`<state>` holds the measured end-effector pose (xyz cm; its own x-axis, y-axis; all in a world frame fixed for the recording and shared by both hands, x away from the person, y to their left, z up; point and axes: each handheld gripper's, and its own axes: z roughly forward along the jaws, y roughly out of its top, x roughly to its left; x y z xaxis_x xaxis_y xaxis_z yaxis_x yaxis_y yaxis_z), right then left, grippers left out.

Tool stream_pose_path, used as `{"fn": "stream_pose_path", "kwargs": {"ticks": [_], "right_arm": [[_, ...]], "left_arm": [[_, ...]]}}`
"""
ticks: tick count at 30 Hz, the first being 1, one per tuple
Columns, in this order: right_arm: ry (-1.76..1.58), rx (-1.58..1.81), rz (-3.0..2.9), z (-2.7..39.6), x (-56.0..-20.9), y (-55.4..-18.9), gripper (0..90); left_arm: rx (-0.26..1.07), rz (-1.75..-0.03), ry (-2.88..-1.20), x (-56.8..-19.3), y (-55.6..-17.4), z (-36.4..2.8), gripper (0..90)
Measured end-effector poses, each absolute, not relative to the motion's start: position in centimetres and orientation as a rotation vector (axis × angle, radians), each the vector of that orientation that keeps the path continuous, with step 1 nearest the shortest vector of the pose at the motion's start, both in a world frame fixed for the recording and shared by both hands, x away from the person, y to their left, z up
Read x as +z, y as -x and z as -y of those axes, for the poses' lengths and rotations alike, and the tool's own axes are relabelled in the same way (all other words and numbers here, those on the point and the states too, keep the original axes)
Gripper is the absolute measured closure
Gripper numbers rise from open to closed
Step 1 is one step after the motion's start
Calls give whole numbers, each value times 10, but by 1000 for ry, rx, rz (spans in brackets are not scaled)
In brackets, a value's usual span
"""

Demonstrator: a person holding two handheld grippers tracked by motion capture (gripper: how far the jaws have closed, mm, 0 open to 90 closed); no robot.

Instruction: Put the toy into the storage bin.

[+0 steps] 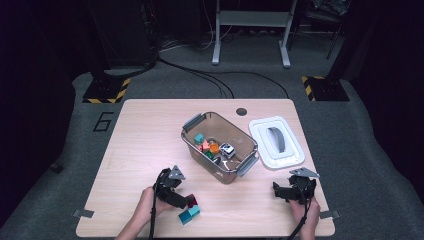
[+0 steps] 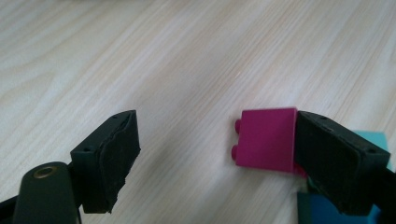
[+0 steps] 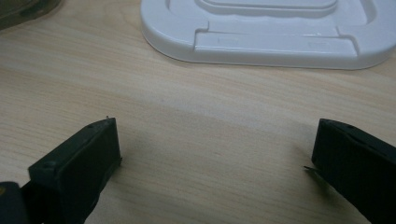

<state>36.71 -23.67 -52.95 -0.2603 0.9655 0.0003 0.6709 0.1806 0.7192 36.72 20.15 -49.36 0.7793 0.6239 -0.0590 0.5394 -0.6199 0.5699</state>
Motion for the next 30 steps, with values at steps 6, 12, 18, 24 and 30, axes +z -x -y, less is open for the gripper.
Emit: {"fn": "stream_pose_path", "kwargs": {"ticks": [6,12,18,24,30], "right_arm": [[-1534,850,-2003,237,-529,-367,3],[-1535,850,-2003,237,-529,-367,3],[-1533,850,-2002,237,-529,-367,3],[-1533,851,-2003,237,-530,-367,3],[-1535,849,-2002,237,-529,-367,4]], "left_arm": [[219,-902,-2410,-492,-373,-216,152],[288,-959,-2362,-489,-378,-228,152],[333,-983,-2304,-486,-382,-221,152],[357,-1002,-2301,-489,-390,-197,155],[454,-992,-2369,-495,-382,-194,162]]}}
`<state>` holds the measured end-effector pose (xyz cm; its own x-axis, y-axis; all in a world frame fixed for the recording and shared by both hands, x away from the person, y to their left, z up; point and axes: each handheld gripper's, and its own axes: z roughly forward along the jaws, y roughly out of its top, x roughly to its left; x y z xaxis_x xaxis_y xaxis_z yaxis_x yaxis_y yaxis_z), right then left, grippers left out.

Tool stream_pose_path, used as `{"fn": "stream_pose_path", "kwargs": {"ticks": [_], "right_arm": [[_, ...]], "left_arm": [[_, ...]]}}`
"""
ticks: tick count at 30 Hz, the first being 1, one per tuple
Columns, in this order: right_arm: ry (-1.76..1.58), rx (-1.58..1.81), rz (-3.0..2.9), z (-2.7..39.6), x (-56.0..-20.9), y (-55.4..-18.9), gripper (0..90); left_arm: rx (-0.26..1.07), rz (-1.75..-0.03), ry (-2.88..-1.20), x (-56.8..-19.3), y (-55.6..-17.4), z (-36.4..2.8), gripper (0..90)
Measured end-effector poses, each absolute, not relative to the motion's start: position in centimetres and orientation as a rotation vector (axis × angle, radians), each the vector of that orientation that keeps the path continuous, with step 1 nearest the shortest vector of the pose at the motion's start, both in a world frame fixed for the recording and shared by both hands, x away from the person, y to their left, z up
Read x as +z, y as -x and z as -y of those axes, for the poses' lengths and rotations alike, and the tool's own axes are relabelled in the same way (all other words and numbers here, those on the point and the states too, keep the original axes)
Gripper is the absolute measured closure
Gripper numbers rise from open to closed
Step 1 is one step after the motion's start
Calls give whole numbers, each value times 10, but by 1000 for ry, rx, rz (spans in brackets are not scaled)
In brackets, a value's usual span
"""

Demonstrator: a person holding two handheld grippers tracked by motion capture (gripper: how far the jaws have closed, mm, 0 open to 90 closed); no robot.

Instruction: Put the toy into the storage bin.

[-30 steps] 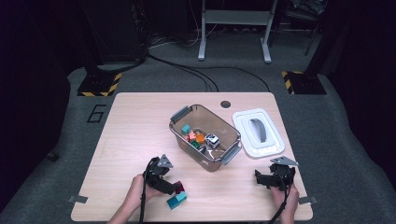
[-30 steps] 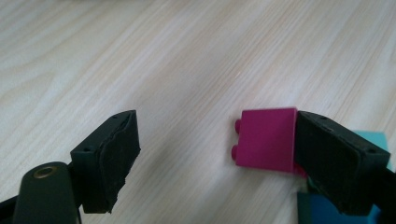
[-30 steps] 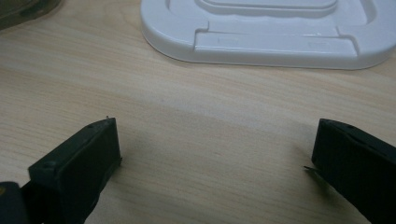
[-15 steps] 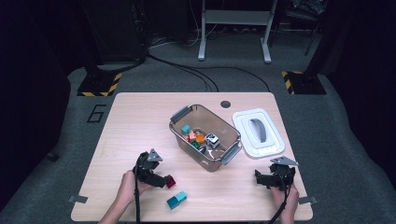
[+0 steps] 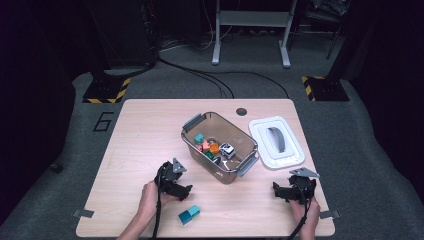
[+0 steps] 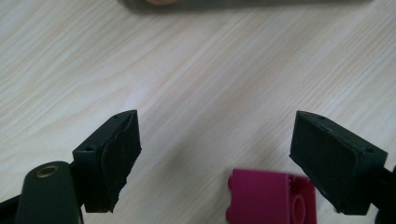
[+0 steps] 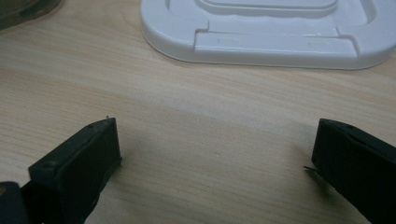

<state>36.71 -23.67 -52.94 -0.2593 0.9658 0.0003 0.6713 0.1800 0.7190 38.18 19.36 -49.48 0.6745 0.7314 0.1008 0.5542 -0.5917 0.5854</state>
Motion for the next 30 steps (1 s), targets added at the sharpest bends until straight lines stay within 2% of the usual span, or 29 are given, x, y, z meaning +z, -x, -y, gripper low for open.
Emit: {"fn": "stream_pose_path", "kwargs": {"ticks": [5,17,22,23,25,26,27,28,30], "right_arm": [[-1535,849,-2002,237,-529,-367,3],[-1533,850,-2003,237,-529,-367,3],[-1534,850,-2002,237,-529,-367,3],[-1533,850,-2002,237,-529,-367,3],[-1533,850,-2002,237,-529,-367,3],[-1533,850,-2002,237,-529,-367,3],[-1533,850,-2002,237,-529,-367,3],[-1533,850,-2002,237,-529,-367,3],[-1533,850,-2002,237,-529,-367,4]], "left_arm": [[507,-988,-2400,-496,-370,-202,162],[433,-1068,-2337,-501,-351,-238,177],[368,-1066,-2293,-502,-350,-246,267],[362,-1057,-2298,-502,-350,-247,328],[358,-1056,-2291,-502,-349,-247,357],[355,-1055,-2288,-502,-349,-247,427],[354,-1056,-2287,-502,-349,-247,427],[358,-1052,-2287,-502,-349,-247,505],[359,-1051,-2286,-502,-349,-247,562]]}}
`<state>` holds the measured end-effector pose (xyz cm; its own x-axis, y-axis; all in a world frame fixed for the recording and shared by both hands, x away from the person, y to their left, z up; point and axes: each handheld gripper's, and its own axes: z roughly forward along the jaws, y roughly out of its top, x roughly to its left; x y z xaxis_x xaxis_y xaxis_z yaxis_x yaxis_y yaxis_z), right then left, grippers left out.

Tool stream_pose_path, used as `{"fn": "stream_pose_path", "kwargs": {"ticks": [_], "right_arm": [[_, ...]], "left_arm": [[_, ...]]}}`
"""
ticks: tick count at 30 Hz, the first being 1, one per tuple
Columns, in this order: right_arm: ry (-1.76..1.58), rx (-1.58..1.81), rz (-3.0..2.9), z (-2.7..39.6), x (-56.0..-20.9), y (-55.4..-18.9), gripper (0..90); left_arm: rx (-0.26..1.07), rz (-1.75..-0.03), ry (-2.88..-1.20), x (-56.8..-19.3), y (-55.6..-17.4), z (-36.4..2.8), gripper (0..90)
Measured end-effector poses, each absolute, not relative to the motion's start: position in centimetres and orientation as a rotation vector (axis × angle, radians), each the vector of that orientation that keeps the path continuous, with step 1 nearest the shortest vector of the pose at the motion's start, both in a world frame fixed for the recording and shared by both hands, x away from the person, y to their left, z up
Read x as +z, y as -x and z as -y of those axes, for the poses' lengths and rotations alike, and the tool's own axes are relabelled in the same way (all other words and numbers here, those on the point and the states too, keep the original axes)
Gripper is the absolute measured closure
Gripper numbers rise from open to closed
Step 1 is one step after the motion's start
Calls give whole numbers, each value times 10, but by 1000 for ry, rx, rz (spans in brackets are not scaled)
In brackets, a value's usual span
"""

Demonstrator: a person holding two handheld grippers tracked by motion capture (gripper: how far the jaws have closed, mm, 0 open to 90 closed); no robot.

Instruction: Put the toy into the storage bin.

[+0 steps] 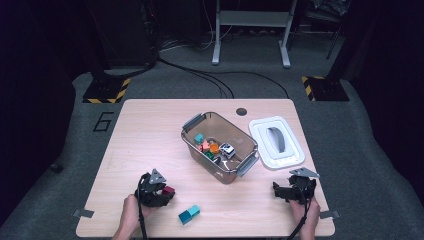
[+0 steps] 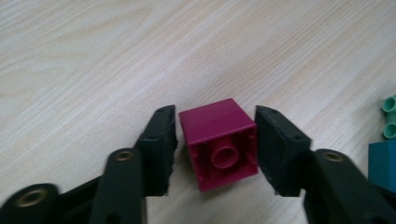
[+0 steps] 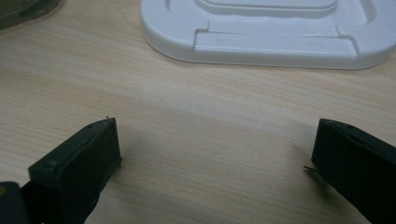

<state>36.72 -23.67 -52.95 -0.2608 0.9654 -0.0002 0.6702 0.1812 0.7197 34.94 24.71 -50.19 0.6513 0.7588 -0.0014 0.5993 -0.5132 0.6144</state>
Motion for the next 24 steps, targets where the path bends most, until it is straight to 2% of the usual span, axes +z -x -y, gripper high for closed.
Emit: {"fn": "stream_pose_path", "kwargs": {"ticks": [8,24], "right_arm": [[-1536,850,-2002,237,-529,-367,3],[-1533,850,-2002,237,-529,-367,4]], "left_arm": [[368,-1037,-2278,-498,-354,-248,589],[371,-987,-2242,-464,-375,-238,589]]}}
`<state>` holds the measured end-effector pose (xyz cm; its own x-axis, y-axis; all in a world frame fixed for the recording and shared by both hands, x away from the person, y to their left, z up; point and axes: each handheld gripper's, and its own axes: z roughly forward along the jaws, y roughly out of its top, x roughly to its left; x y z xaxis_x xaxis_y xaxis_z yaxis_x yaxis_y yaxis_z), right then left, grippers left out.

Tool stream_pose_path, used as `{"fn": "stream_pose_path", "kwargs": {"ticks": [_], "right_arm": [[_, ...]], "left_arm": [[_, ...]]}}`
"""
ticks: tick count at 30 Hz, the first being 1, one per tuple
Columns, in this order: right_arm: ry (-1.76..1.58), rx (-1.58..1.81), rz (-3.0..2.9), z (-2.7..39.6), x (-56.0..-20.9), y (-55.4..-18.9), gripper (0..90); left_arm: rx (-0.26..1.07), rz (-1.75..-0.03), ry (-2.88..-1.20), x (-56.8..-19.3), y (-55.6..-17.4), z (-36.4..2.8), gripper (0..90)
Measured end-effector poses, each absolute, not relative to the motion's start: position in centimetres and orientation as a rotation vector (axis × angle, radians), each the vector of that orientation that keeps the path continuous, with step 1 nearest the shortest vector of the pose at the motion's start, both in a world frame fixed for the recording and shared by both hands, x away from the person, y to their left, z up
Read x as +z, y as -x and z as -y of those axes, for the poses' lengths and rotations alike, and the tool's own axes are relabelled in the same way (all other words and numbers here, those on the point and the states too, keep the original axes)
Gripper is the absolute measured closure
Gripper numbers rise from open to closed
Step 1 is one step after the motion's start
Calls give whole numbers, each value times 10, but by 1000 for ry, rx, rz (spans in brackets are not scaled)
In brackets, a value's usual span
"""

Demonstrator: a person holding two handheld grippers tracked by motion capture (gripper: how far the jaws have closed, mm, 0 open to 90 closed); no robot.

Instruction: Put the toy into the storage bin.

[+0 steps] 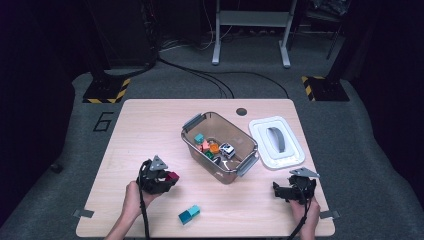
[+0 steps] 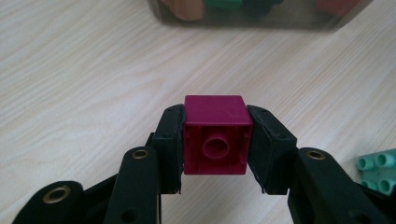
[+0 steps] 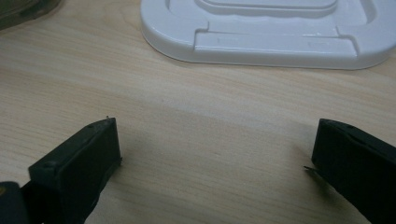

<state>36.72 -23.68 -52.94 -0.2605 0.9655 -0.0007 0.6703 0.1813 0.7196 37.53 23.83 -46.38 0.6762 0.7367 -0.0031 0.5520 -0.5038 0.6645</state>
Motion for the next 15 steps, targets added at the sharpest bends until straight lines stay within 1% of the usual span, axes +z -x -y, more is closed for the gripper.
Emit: {"fn": "stream_pose_path", "kwargs": {"ticks": [12,15], "right_arm": [[-1533,850,-2003,237,-529,-367,4],[-1536,849,-2001,237,-529,-367,3]], "left_arm": [[375,-946,-2215,-432,-388,-233,590],[392,-929,-2210,-423,-390,-231,589]]}}
